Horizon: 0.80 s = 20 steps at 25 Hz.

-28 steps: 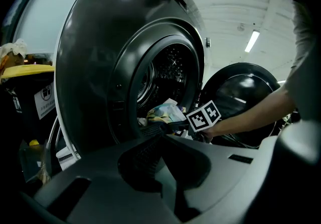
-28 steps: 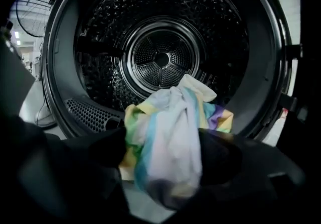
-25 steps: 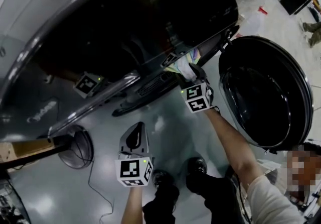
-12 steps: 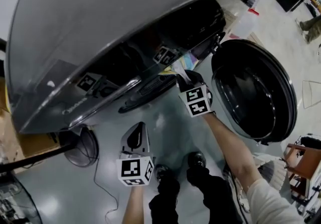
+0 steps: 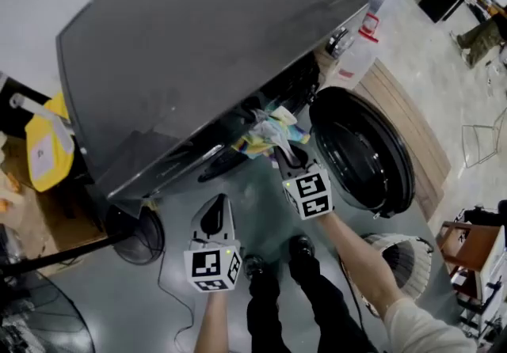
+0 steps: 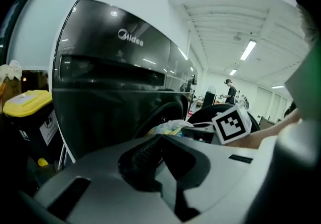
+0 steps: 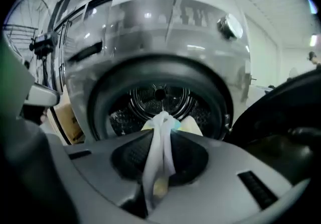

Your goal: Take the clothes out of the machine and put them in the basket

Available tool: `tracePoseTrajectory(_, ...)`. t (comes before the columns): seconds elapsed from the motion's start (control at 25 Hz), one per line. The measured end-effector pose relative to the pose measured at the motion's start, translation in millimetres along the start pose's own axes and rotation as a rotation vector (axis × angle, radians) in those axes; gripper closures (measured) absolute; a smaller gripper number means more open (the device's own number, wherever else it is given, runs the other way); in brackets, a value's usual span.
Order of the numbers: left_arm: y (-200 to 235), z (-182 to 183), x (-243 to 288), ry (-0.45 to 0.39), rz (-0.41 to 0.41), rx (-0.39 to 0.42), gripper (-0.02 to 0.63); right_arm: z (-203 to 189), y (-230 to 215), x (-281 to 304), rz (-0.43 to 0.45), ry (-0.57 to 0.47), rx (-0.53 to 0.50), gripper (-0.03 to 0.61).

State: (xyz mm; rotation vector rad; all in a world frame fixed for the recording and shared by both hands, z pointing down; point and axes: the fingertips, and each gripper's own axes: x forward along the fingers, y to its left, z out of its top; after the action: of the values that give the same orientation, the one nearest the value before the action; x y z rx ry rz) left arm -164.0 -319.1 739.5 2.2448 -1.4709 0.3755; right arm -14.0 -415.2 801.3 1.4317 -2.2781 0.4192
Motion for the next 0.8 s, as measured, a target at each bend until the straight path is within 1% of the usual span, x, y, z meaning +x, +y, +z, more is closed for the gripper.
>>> tracePoseTrajectory(0.24,-19.7,79.1,-43.3,-0.031,0.014,-0.007,0.595,84.6,5.7,-91.5,-0.013,-0.070,0.070,0.509)
tracePoseTrajectory(0.48,-39.4,144.1,-88.6,-0.064,0.018,-0.011,0.595,155.6,2.7,-171.8,-0.051,-0.115,0.132,0.517)
tracePoseTrajectory(0.68,-59.3,190.9,-126.5,-0.090,0.022,-0.002,0.595,213.6,-3.3,-241.5,-0.065,-0.169,0.146,0.517)
tracePoseTrajectory(0.8,-75.2,218.3,-143.1,-0.108,0.010,-0.004,0.595,246.4,-0.5,-280.6,-0.068,-0.202,0.129,0.517)
